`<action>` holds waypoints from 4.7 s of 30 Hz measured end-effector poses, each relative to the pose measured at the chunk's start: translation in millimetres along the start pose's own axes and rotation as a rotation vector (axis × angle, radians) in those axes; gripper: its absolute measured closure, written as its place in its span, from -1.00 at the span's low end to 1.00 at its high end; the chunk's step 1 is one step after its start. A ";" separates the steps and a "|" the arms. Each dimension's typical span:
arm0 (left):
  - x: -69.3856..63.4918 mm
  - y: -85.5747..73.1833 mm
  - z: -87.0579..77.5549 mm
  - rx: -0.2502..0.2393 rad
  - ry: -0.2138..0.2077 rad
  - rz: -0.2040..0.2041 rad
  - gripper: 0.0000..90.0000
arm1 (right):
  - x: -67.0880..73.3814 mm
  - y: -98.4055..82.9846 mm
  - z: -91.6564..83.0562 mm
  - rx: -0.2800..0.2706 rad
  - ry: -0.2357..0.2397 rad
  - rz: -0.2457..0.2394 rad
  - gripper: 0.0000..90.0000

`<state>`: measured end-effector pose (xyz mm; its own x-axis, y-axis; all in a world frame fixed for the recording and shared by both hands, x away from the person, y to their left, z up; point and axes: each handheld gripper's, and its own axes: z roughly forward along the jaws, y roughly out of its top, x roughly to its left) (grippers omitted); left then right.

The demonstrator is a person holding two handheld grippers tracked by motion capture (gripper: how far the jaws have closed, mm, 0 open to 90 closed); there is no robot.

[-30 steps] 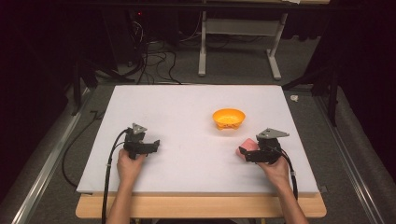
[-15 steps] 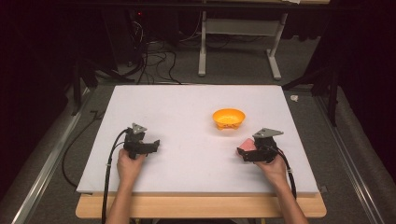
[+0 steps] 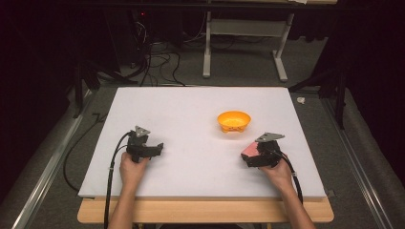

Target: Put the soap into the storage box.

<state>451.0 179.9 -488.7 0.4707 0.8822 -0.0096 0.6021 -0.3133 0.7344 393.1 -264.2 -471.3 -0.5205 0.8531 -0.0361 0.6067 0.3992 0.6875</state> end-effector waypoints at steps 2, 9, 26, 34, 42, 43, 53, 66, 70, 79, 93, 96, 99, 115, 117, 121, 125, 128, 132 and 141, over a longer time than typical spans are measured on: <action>0.1 0.0 -0.1 0.002 0.000 0.002 -0.62 | 0.0 -0.8 2.6 0.014 0.000 -0.005 -0.74; 0.1 0.0 -0.1 0.001 0.000 0.002 -0.62 | 0.2 -3.0 7.4 0.032 0.001 0.003 -0.73; 0.0 0.0 -0.2 0.001 0.001 0.003 -0.62 | 0.4 -4.0 6.9 0.027 0.005 0.023 -0.70; 0.0 0.0 -0.2 0.001 0.001 0.003 -0.62 | 2.0 -2.8 3.9 0.020 0.020 0.045 -0.70; 0.0 0.0 -0.2 0.001 0.001 0.002 -0.62 | 2.6 -0.1 -4.6 -0.012 0.044 0.066 -0.70; 0.0 0.0 -0.2 0.001 0.001 0.002 -0.62 | 2.9 0.1 -5.6 -0.016 0.047 0.074 -0.70; 0.0 0.0 -0.1 0.001 0.001 0.002 -0.62 | 2.6 3.1 -15.7 -0.050 0.095 0.116 -0.70; 0.0 0.0 -0.1 0.001 0.000 -0.001 -0.62 | 6.9 16.2 -27.2 -0.084 0.120 0.126 -0.70; 0.0 0.0 -0.1 0.001 0.000 -0.001 -0.62 | 7.2 20.1 -29.7 -0.091 0.120 0.133 -0.70; 0.1 -0.1 0.1 0.000 -0.001 -0.002 -0.62 | 7.8 33.4 -37.8 -0.105 0.129 0.124 -0.70; 0.0 -0.1 -0.1 0.001 0.000 0.000 -0.62 | 2.9 52.5 -45.0 -0.126 0.131 0.123 -0.70; 0.0 0.0 -0.1 0.001 0.000 0.000 -0.62 | 1.5 55.7 -45.4 -0.129 0.134 0.122 -0.70; 0.0 -0.1 -0.1 0.001 0.000 0.000 -0.62 | 0.1 59.8 -46.4 -0.134 0.135 0.119 -0.70; 0.1 -0.1 0.0 -0.001 -0.001 -0.002 -0.62 | -5.7 82.4 -43.6 -0.130 0.145 0.148 -0.70; 0.1 -0.1 0.1 -0.001 -0.001 -0.002 -0.62 | -6.7 86.0 -42.8 -0.126 0.145 0.153 -0.70; 0.1 -0.1 0.0 -0.001 -0.001 -0.002 -0.62 | -9.4 91.0 -39.1 -0.128 0.146 0.159 -0.69; 0.1 -0.1 0.0 -0.001 -0.001 -0.002 -0.62 | -12.3 93.9 -33.7 -0.123 0.141 0.172 -0.69; 0.2 -0.1 0.0 -0.001 -0.001 0.000 -0.62 | -13.4 95.4 -30.0 -0.112 0.135 0.186 -0.70; 0.2 -0.1 0.0 -0.001 -0.001 0.000 -0.62 | -14.7 98.8 -25.5 -0.103 0.128 0.185 -0.69; 0.2 -0.1 0.0 -0.001 -0.001 0.001 -0.62 | -17.1 106.9 -14.3 -0.085 0.111 0.202 -0.69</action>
<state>451.0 180.1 -488.8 0.4716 0.8817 -0.0098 0.6012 -0.3134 0.7351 458.2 -241.0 -386.8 -0.4594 0.8687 0.1853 0.6550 0.1903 0.7313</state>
